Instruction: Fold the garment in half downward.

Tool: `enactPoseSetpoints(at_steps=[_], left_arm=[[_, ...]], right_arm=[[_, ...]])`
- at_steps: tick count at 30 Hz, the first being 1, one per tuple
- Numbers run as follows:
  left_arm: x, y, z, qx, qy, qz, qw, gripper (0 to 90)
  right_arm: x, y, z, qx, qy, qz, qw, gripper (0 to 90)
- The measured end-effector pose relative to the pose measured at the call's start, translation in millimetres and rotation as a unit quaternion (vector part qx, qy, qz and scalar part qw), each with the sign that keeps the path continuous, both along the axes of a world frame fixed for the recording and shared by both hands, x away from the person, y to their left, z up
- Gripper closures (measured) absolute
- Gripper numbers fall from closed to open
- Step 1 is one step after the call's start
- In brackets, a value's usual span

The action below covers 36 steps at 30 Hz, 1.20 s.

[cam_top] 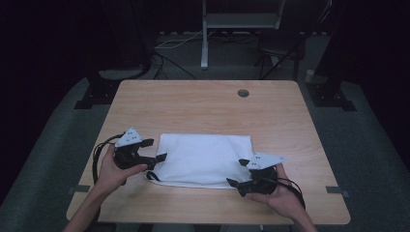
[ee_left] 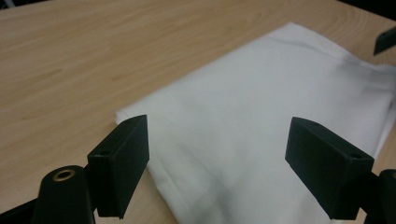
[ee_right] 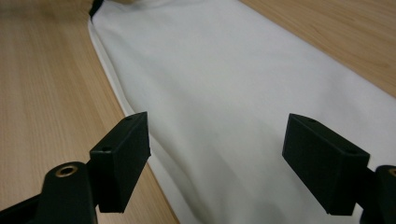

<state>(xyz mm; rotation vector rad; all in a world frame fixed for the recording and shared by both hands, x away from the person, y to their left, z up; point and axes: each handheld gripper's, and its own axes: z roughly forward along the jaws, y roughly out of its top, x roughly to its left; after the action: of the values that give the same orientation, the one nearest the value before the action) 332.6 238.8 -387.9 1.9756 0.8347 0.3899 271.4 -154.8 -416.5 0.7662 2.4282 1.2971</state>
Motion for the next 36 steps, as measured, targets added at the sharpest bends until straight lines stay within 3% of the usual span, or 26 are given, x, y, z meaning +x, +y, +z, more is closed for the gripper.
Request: enactPoseSetpoints(at_steps=[7, 18, 36], left_arm=[[21.4, -4.9, 4.2, 0.000, 0.007, 0.011, 0.9999, 21.7], [59.3, -9.1, -6.2, -0.003, 0.051, 0.042, 0.9978, 21.7], [68.8, -16.3, -19.5, -0.005, 0.064, 0.044, 0.9970, 21.7]], right_arm=[[5.5, 27.2, 6.7, 0.003, -0.004, 0.028, 0.9996, 21.3], [11.5, 56.5, 14.3, 0.006, -0.010, 0.061, 0.9981, 21.0], [18.6, 81.2, 13.6, 0.009, -0.007, 0.083, 0.9965, 20.8]])
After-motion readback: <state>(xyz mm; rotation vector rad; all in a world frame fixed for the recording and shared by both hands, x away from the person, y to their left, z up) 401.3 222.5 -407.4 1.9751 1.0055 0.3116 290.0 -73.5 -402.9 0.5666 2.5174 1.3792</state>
